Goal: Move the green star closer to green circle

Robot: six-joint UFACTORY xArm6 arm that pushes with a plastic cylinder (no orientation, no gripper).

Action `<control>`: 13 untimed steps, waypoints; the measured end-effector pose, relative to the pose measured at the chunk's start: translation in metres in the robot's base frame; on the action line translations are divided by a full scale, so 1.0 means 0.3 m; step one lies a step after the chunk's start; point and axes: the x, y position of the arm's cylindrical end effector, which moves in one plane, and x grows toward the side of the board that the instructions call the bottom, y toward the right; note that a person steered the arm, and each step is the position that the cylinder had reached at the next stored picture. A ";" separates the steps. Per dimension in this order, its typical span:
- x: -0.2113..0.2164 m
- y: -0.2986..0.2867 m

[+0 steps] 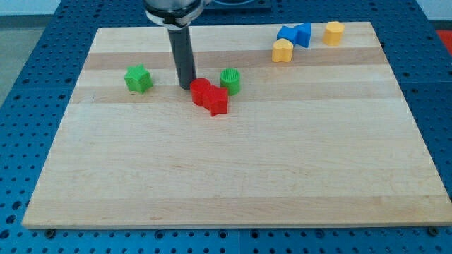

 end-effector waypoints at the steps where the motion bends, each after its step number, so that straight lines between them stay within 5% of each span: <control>1: 0.029 0.031; 4: 0.176 0.084; 6: 0.168 -0.207; 9: -0.042 -0.517; 13: -0.043 -0.121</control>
